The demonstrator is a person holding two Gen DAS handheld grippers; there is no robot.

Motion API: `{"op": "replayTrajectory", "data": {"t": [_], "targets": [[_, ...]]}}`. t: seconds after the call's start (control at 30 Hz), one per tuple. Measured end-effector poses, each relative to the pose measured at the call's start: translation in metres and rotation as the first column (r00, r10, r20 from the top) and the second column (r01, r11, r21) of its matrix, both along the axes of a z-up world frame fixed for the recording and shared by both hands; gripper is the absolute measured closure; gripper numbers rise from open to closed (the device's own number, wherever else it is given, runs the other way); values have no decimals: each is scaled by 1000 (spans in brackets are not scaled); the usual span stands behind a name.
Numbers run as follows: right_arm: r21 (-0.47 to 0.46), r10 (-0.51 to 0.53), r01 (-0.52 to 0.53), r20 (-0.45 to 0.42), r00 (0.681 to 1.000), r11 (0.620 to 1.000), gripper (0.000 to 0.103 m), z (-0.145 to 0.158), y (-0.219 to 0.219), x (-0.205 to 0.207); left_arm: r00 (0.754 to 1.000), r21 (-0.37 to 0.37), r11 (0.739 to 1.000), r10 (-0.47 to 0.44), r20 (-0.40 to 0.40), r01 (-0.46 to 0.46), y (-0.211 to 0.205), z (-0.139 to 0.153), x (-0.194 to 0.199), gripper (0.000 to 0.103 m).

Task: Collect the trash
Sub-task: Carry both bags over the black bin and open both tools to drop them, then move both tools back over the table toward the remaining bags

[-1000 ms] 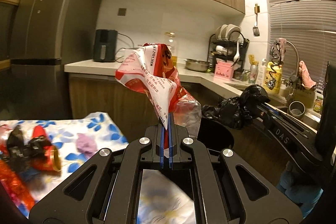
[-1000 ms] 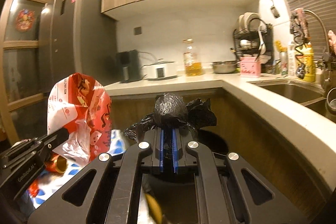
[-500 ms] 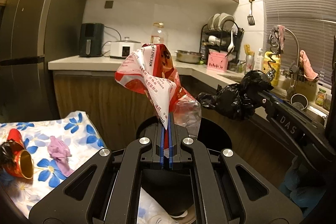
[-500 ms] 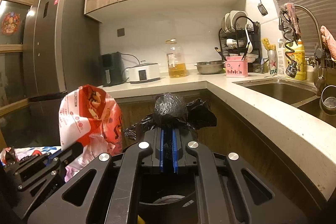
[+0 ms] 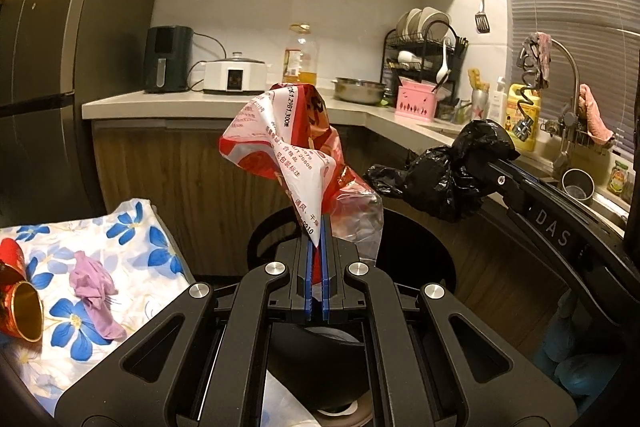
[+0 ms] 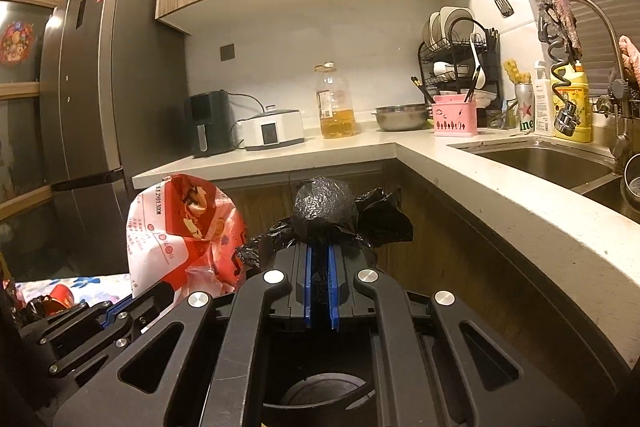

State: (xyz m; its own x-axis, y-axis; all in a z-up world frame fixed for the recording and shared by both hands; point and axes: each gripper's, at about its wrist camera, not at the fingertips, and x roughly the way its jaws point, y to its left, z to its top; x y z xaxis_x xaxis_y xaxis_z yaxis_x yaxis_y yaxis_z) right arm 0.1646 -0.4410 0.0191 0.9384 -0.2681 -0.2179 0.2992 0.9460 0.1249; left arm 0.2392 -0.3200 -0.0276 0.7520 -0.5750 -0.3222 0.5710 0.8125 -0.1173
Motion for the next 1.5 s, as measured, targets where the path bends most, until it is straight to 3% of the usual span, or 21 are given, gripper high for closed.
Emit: {"op": "replayTrajectory", "data": {"t": [0.37, 0.57, 0.7, 0.8, 1.03, 1.17, 1.27, 1.5], "targets": [[-2, 21, -21, -23, 1000, 1000, 92, -7, -5, 11, 999, 16, 1000, -7, -39, 7, -11, -13, 13, 100], [13, 26, -25, -38, 999, 1000, 77, -12, -9, 15, 998, 23, 999, -22, -60, 23, -14, -20, 17, 98], [22, 23, -22, -32, 999, 1000, 59, -14, -11, 14, 996, 23, 999, -33, -80, 35, -14, -24, 20, 95], [21, 20, -20, -33, 999, 1000, 58, -14, -12, 13, 995, 27, 999, -24, -92, 27, -13, -27, 23, 89], [34, 17, -15, -39, 999, 999, 50, -16, -13, 8, 996, 25, 999, 32, -86, -30, 0, -28, 20, 46], [37, 14, -12, -45, 999, 999, 39, -17, -10, -1, 995, 44, 997, 73, -66, -71, 9, -28, 10, 31], [43, 18, -15, -56, 998, 999, 32, -20, -6, -7, 993, 62, 992, 110, -42, -108, 16, -27, 2, 24], [70, 33, -28, -71, 997, 997, 19, -22, 3, -26, 985, 96, 981, 170, -10, -168, 32, -25, -17, 19]]}}
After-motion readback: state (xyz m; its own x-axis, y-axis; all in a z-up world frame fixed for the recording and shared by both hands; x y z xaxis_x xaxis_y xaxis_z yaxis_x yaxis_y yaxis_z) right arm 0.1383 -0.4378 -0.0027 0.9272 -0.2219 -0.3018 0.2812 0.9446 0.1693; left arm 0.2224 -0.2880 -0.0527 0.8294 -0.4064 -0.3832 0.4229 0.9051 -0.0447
